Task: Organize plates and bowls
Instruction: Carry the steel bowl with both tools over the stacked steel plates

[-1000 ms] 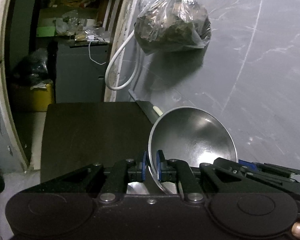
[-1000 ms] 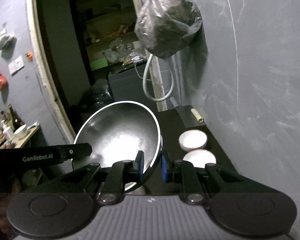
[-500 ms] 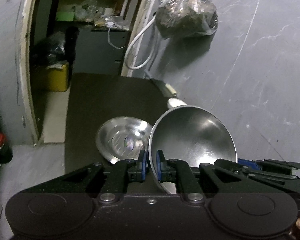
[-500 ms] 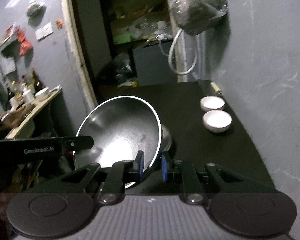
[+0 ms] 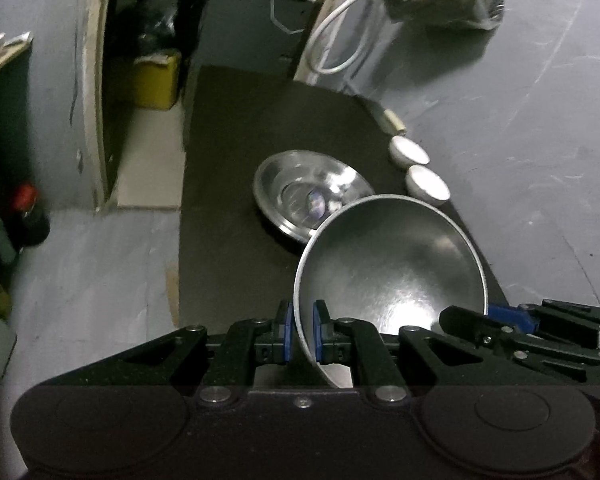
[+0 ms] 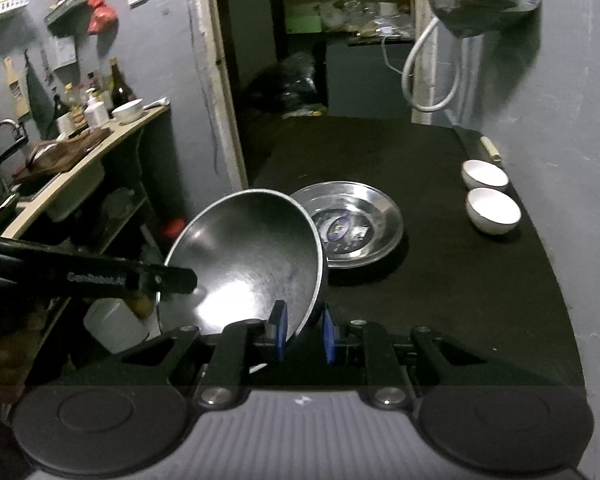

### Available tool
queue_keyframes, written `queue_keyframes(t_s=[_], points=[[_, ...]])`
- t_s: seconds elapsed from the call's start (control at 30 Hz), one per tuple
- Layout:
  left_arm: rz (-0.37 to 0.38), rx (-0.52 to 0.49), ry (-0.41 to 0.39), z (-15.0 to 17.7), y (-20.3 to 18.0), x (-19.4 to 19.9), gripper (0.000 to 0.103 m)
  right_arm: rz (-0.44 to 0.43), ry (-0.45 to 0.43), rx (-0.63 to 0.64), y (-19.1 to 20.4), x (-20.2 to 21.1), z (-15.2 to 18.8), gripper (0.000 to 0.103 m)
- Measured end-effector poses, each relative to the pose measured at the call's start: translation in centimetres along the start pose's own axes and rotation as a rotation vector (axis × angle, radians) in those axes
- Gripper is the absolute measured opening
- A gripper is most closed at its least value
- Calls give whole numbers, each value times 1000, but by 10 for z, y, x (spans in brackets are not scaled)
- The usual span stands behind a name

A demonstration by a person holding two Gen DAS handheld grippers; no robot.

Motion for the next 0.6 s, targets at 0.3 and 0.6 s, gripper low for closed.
queue_keyframes(t_s=[0.3, 0.6], points=[[-56, 37, 87, 1, 14, -15, 10, -81, 97, -27, -9, -32, 0, 21], [-99, 67, 151, -1, 20, -33, 10, -116, 187, -37, -13, -60, 1, 21]])
Point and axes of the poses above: each gripper's, at about its wrist camera, not at the fingertips, and x roughly against the way its jaws point, y to its left, z to its underside, the point moved 2 cm from there along -x, roughly the way its jaws point, and after that the axes turned 3 degrees about -z, right-handed, at the moved point
